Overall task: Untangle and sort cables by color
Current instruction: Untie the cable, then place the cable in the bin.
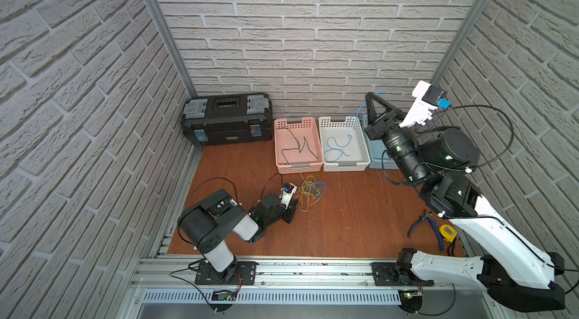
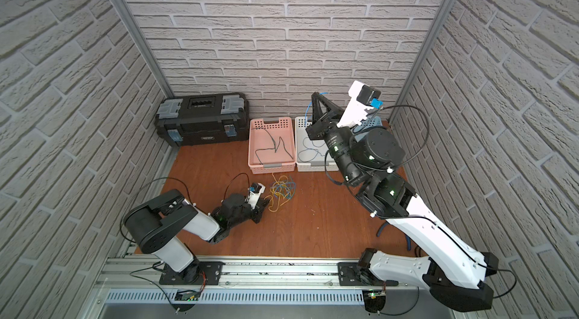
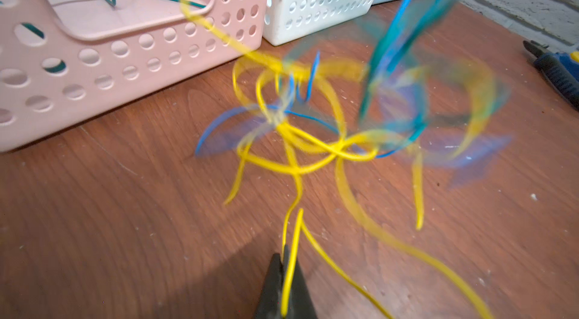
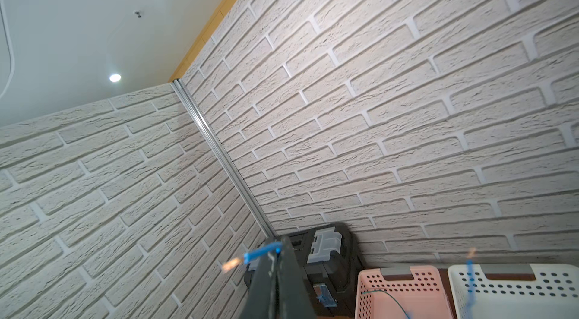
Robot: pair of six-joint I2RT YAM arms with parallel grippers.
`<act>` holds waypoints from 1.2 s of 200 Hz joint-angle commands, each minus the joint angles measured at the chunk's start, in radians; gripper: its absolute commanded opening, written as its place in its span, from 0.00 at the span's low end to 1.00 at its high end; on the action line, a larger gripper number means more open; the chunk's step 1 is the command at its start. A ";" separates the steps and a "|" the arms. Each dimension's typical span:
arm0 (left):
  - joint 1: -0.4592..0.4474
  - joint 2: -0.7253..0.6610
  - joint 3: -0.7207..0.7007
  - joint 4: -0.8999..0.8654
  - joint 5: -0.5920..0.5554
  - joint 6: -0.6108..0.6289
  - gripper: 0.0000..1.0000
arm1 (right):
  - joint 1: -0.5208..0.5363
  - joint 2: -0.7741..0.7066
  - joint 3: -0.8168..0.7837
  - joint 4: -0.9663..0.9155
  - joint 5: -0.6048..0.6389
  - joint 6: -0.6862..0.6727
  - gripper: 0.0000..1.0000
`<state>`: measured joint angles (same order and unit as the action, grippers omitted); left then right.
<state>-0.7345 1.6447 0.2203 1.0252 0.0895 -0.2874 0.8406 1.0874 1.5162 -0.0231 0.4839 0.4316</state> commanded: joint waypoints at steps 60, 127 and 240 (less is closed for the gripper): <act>0.005 -0.095 0.008 -0.066 0.012 0.002 0.00 | -0.040 0.078 -0.032 -0.071 0.091 -0.137 0.03; -0.016 -0.185 0.025 -0.159 0.011 0.010 0.21 | -0.286 0.298 0.025 -0.081 0.029 -0.143 0.03; -0.014 -0.330 0.042 -0.350 -0.109 0.017 0.47 | -0.516 0.878 0.206 -0.160 -0.028 -0.070 0.07</act>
<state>-0.7471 1.3674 0.2428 0.7319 0.0406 -0.2771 0.3363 1.8973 1.6939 -0.1390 0.4492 0.3370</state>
